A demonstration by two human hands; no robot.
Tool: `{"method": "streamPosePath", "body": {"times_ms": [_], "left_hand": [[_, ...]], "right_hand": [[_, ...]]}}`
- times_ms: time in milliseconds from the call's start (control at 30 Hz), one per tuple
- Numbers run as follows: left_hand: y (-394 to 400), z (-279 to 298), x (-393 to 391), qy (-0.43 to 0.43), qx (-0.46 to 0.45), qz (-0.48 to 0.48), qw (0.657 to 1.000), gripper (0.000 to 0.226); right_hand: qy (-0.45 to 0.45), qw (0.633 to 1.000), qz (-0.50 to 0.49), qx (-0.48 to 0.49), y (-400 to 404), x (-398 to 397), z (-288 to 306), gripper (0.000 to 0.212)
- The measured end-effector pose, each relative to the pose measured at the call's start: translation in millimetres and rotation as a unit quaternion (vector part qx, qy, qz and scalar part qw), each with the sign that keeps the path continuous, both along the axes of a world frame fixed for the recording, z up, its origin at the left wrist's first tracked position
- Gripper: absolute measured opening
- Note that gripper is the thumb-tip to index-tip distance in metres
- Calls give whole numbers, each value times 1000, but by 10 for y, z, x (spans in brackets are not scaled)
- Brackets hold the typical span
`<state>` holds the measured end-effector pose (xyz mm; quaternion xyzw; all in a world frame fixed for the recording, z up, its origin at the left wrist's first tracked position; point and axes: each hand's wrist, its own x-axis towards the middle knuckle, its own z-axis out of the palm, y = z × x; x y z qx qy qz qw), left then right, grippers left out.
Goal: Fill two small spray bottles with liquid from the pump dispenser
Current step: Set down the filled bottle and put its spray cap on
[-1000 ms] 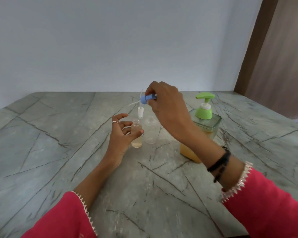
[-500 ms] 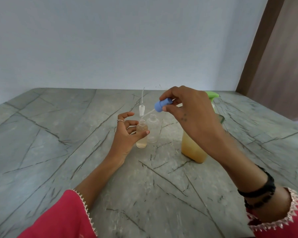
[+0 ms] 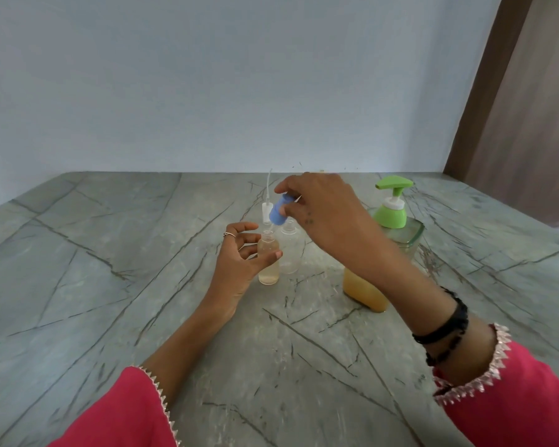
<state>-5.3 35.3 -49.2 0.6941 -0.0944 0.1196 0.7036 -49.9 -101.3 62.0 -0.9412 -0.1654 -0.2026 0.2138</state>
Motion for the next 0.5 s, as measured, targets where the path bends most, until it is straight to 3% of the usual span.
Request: {"method": "streamPosePath", "body": {"times_ms": [200,500], "left_hand": [[4,-4,-8,-2,16,-17,1000,34],[15,-8,-12,1,25,-19,999,34]], "right_hand": [[39,995,18,86,99,226,-290,21],[30,991,57,118,134,219,-506,29]]}}
